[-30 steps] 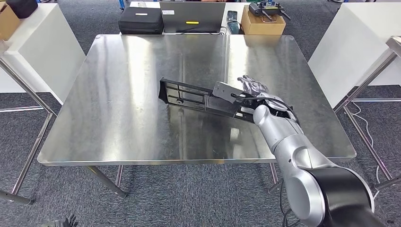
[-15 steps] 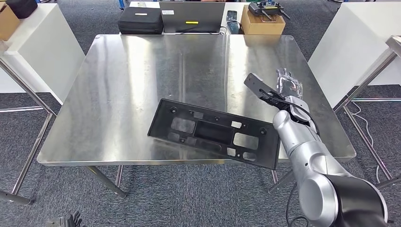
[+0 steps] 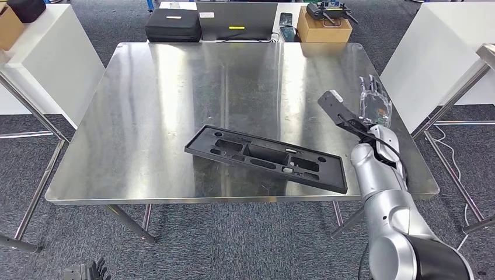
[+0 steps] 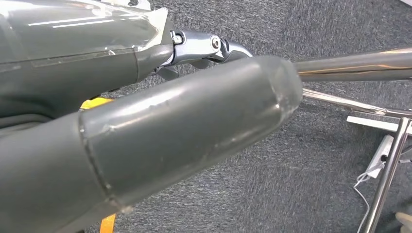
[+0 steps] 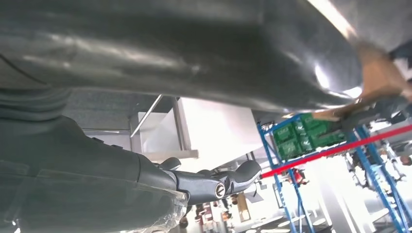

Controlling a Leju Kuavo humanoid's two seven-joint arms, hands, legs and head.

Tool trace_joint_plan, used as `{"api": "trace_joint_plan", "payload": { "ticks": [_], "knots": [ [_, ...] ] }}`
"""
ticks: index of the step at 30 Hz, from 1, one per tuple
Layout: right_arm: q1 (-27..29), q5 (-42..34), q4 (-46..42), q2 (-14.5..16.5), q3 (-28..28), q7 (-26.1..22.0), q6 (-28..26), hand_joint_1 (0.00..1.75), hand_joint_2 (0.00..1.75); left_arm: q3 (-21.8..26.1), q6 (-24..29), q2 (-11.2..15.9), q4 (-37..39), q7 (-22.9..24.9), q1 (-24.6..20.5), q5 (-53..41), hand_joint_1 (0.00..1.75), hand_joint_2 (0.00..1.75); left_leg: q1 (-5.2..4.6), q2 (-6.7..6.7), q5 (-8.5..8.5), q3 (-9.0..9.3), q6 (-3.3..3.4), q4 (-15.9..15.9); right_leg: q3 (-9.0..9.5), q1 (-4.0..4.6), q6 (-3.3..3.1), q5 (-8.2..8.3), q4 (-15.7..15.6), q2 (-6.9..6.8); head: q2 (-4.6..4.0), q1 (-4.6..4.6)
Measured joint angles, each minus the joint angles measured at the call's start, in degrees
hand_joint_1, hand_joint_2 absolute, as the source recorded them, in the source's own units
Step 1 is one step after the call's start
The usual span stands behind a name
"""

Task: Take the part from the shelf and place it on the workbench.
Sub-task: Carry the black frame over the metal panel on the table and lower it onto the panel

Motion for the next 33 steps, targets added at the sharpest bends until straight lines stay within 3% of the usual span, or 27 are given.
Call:
{"api": "trace_joint_plan", "payload": {
  "ticks": [9, 12, 15, 20, 25, 29, 33],
  "knots": [
    [4.25, -0.45, -0.18, 1.71, 0.60, -0.66, -2.60, 0.00, 0.00, 1.13, 0.32, -0.11, 0.34, 0.01, 0.65, -0.05, 0.00, 0.00, -0.01, -0.02, 0.00, -0.01, 0.00, 0.00, -0.03, 0.03, -0.01, -0.01, 0.00, 0.00, 0.00, 0.00],
    [5.36, -3.80, -1.34, 2.35, 0.66, -3.54, -3.08, 0.00, 0.00, 1.59, 0.36, -0.11, 0.39, 0.00, 0.83, -0.23, 0.00, 0.00, -0.02, -0.04, 0.00, -0.02, 0.00, 0.00, -0.06, 0.03, -0.01, -0.01, 0.00, -0.01, 0.00, 0.01],
    [8.53, -9.01, -6.73, 3.89, 1.74, -7.67, -3.54, 0.00, 0.00, 2.13, 0.48, -0.20, 0.42, -0.12, 1.07, -0.70, 0.00, 0.00, -0.02, -0.03, -0.03, -0.02, -0.03, -0.01, -0.10, 0.03, -0.02, -0.02, 0.00, 0.00, 0.00, 0.01],
    [14.13, -13.33, -16.43, 5.92, 6.36, -9.83, -3.16, 0.00, 0.00, 3.19, 0.62, -0.46, 0.52, -0.26, 1.22, -1.27, 0.00, 0.00, 0.02, -0.06, -0.08, -0.02, -0.10, -0.01, -0.34, 0.02, -0.12, -0.11, 0.00, -0.05, 0.00, 0.00],
    [23.05, -23.82, -30.37, 7.01, 14.23, -15.00, -4.09, 0.00, 0.00, 4.80, 1.01, -0.74, 0.60, -0.96, 1.75, -1.42, 0.00, 0.00, 0.05, -0.07, -0.21, 0.00, -0.26, -0.01, -0.37, 0.03, -0.24, -0.22, 0.00, -0.07, 0.00, -0.01],
    [30.19, -28.56, -40.91, 6.73, 20.44, -15.74, -5.66, 0.00, 0.00, 5.94, 0.81, -0.91, 0.60, -0.99, 2.42, -1.41, 0.00, 0.00, 0.05, -0.06, -0.35, 0.00, -0.33, -0.01, -0.36, 0.03, -0.18, -0.36, -0.01, -0.06, 0.00, -0.01],
    [31.87, -29.04, -43.86, 6.45, 22.09, -15.72, -5.76, 0.00, 0.00, 6.21, 0.72, -0.94, 0.60, -0.99, 2.54, -1.41, 0.00, 0.00, 0.05, -0.05, -0.38, 0.00, -0.37, -0.01, -0.37, 0.03, -0.20, -0.38, -0.01, -0.04, 0.00, 0.00]
  ]
}}
